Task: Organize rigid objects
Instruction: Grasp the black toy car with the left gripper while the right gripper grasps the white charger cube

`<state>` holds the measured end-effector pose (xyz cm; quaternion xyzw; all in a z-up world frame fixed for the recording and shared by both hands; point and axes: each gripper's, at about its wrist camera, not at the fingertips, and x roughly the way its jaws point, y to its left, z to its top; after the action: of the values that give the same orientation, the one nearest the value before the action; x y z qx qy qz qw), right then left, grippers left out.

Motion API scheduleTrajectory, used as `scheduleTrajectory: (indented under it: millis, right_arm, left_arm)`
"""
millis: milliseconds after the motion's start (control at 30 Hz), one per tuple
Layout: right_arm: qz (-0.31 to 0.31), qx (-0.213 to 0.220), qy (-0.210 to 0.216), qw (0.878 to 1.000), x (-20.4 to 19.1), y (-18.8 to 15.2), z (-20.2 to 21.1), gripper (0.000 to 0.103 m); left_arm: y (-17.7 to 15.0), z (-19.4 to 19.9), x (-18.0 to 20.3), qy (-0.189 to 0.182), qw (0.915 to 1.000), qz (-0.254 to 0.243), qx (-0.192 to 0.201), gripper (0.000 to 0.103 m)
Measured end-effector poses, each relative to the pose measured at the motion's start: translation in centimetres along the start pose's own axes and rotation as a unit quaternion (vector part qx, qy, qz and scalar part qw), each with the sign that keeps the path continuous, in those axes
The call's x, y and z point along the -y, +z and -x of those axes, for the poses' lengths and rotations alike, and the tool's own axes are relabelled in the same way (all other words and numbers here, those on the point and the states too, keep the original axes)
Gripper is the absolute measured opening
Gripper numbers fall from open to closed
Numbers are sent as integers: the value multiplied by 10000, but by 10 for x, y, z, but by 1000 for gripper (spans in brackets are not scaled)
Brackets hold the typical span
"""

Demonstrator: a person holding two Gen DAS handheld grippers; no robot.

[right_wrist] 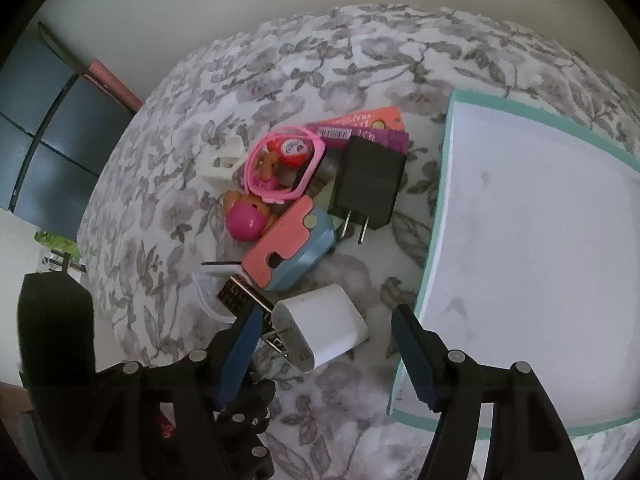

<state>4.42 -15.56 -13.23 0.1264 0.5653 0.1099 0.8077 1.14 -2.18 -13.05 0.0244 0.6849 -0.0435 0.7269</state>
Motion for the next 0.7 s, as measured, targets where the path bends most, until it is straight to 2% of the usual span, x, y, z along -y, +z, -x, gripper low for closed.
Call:
scheduleTrajectory:
  millis: [67, 133, 300, 700]
  right_arm:
    - [0, -20, 8, 10000, 0, 0, -1, 69]
    - [-15, -34, 36, 10000, 0, 0, -2, 69]
    - [1, -107, 80, 9999, -1, 0, -8, 68]
    - [159, -286, -19, 9995, -11, 2, -27, 60]
  left_arm:
    - [0, -3, 1, -54, 10000, 1, -21, 42]
    - [0, -6, 3, -146, 9999, 2, -60, 39]
    - [1, -10, 3, -257, 9996, 46, -46, 38]
    - [16, -23, -40, -302, 9932, 1118, 153, 38]
